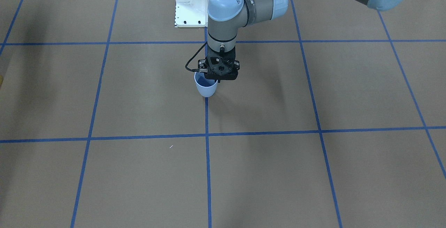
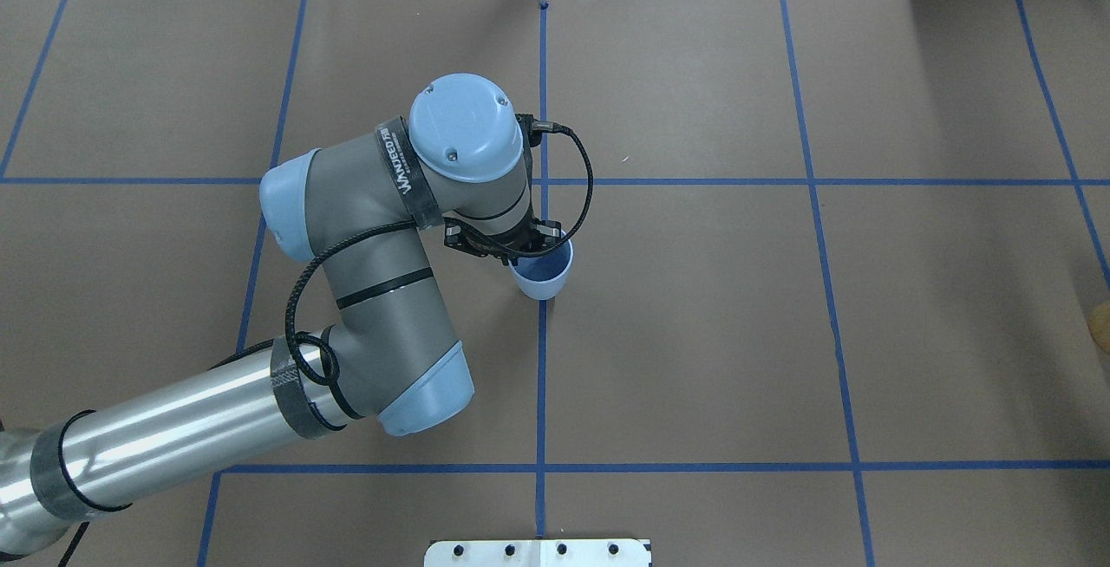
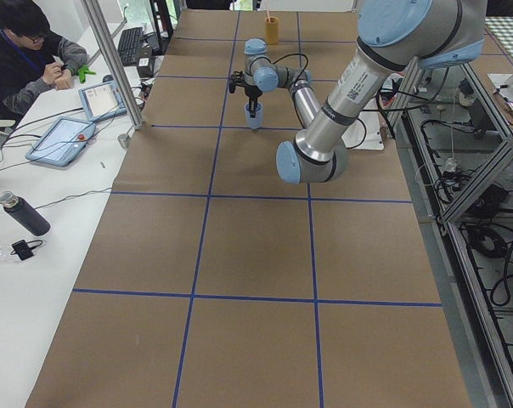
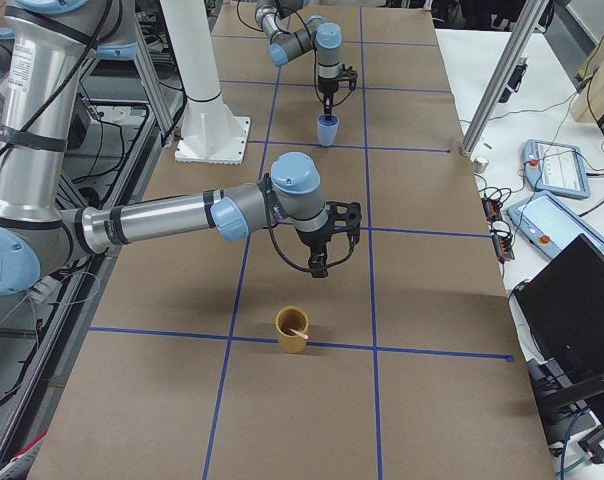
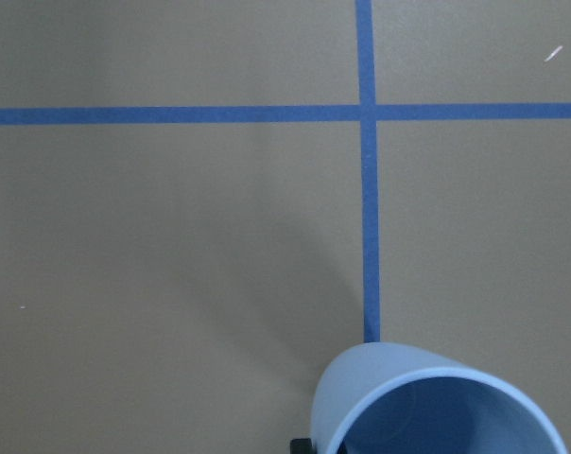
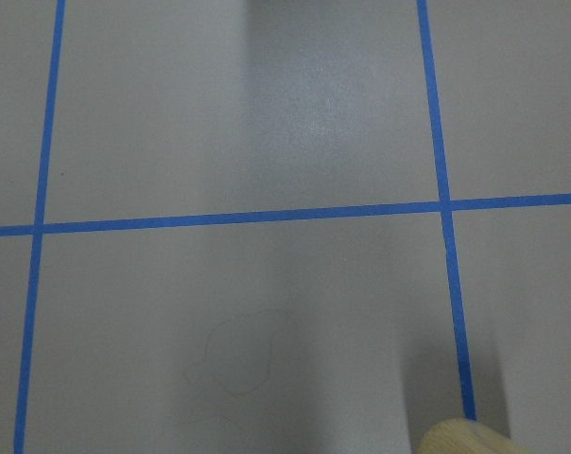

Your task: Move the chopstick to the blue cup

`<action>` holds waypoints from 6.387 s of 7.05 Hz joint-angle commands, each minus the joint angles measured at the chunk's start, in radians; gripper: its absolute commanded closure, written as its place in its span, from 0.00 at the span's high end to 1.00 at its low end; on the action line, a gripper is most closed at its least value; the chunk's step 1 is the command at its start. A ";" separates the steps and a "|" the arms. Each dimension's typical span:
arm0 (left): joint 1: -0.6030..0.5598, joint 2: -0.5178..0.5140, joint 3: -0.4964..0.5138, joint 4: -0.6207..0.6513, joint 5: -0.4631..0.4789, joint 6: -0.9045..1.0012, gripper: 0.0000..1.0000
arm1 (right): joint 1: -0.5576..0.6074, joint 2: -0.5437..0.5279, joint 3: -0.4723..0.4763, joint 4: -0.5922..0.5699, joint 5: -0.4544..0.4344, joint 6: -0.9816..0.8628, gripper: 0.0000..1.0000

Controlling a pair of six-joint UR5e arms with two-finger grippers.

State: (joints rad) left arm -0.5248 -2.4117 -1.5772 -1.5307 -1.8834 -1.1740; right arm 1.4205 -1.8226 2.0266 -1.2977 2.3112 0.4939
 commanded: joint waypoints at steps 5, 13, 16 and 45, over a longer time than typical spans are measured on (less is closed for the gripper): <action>-0.073 0.042 -0.178 0.099 -0.022 0.150 0.99 | 0.002 0.003 0.007 0.002 0.001 -0.012 1.00; -0.903 0.654 -0.259 0.164 -0.347 1.687 0.99 | 0.168 -0.109 -0.274 0.374 0.083 -0.184 1.00; -0.906 0.668 -0.262 0.159 -0.349 1.680 0.99 | 0.276 -0.151 -0.302 0.394 0.188 -0.190 1.00; -0.905 0.697 -0.265 0.158 -0.355 1.640 0.99 | 0.488 -0.040 -0.216 0.178 0.188 -0.478 0.00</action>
State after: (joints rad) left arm -1.4298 -1.7151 -1.8427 -1.3729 -2.2370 0.4764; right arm 1.8906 -1.8790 1.8093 -1.0857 2.5006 0.0529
